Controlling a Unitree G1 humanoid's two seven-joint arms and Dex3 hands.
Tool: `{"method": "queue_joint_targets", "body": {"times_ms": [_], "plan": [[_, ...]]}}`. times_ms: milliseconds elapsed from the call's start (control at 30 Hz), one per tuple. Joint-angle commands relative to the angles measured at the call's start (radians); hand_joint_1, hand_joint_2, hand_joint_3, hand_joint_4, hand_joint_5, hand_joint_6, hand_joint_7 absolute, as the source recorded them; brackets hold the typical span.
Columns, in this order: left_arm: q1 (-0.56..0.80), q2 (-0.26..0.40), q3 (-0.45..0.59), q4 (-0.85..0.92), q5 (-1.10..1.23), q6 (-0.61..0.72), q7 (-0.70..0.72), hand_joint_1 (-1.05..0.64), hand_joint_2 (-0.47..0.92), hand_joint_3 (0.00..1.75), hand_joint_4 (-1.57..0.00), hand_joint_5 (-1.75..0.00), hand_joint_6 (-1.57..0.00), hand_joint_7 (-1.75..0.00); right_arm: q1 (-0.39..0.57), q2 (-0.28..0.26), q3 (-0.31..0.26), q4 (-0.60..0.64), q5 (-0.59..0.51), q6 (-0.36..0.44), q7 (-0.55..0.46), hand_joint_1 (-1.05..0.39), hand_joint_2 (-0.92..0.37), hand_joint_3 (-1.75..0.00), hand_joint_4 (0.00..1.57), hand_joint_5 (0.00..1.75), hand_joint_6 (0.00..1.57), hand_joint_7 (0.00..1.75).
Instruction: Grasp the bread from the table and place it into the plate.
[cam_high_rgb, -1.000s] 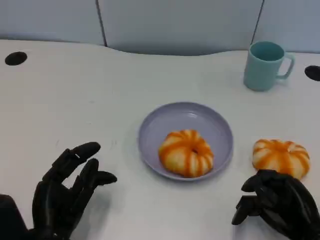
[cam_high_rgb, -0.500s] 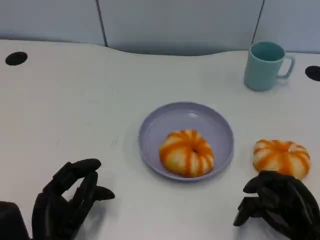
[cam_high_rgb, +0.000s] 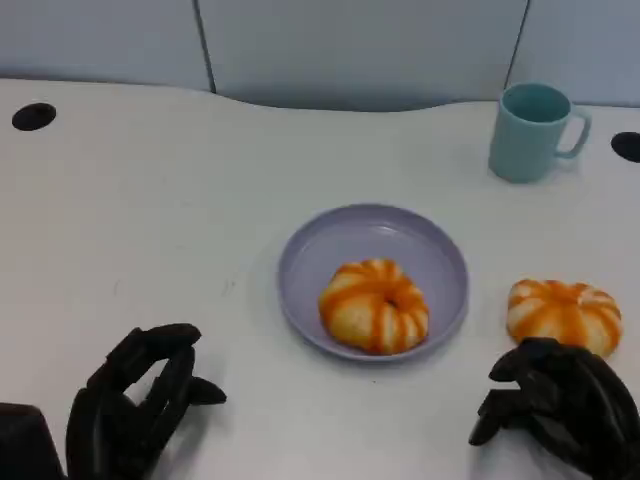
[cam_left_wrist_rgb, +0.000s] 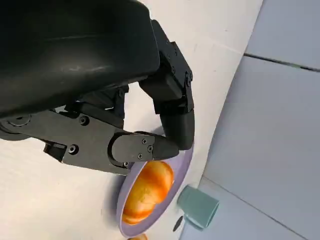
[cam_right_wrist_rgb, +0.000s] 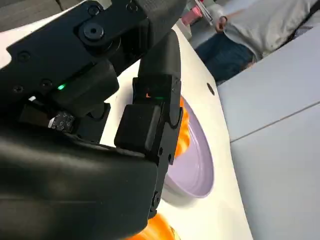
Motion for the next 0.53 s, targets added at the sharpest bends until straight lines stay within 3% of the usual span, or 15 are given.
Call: {"method": "queue_joint_targets", "body": {"times_ms": [33, 533], "plan": [[-0.015, 0.011, 0.006, 0.011, -0.01, -0.012, -0.01, -0.32, 0.92, 0.3, -0.72, -1.53, -0.67, -1.05, -0.016, -0.019, -0.022, 0.029, 0.011, -0.017, 0.02, -0.96, -0.68, 0.0, 1.45, 0.63, 1.44, 0.41], [-0.024, 0.018, -0.001, 0.008, -0.025, 0.028, -0.025, -0.32, 0.92, 0.28, -0.72, -1.5, -0.66, -1.06, -0.028, -0.02, -0.025, 0.033, 0.0, -0.016, 0.018, -0.93, -0.69, 0.0, 1.43, 0.63, 1.44, 0.4]]}}
